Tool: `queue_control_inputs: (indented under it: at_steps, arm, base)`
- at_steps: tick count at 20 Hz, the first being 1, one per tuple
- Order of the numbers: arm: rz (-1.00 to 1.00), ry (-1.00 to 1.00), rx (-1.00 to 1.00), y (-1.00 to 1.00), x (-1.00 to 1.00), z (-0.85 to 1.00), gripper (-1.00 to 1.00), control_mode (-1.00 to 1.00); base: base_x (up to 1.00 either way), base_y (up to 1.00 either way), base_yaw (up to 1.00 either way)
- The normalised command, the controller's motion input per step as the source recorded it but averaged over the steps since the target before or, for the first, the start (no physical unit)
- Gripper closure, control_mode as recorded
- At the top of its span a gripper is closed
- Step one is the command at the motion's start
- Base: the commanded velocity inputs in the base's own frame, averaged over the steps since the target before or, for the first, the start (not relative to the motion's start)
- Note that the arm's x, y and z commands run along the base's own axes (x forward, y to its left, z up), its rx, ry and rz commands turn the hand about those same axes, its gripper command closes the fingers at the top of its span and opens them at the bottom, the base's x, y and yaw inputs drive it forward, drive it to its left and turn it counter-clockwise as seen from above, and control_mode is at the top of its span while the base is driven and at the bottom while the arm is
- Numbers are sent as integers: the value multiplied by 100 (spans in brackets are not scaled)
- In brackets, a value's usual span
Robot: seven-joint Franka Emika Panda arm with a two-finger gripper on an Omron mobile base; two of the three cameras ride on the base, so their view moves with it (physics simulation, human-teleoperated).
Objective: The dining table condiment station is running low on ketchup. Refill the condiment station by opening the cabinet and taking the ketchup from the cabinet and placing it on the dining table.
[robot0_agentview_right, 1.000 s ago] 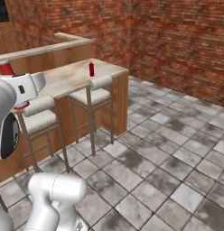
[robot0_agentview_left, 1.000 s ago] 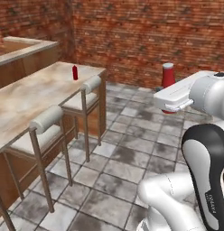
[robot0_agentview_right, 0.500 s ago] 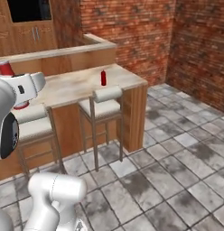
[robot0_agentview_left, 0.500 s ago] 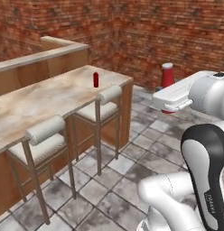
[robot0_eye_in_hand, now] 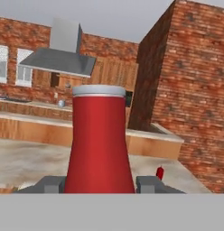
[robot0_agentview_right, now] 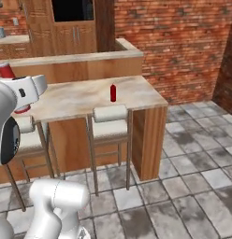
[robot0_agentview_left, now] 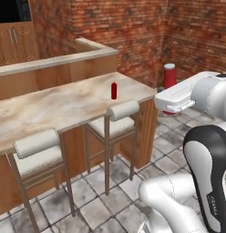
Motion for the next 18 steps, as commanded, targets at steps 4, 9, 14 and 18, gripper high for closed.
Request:
queue_control_inputs:
  at_steps: [4,9,14,18]
  arm:
    - [0,0,0,0,0,0,100,100]
    - [0,0,0,0,0,0,100,100]
    - [0,0,0,0,0,0,100,100]
    - [0,0,0,0,0,0,100,100]
  base:
    - [99,-62,48]
    - [99,-46,46]
    - [67,-12,41]
    - [1,0,23]
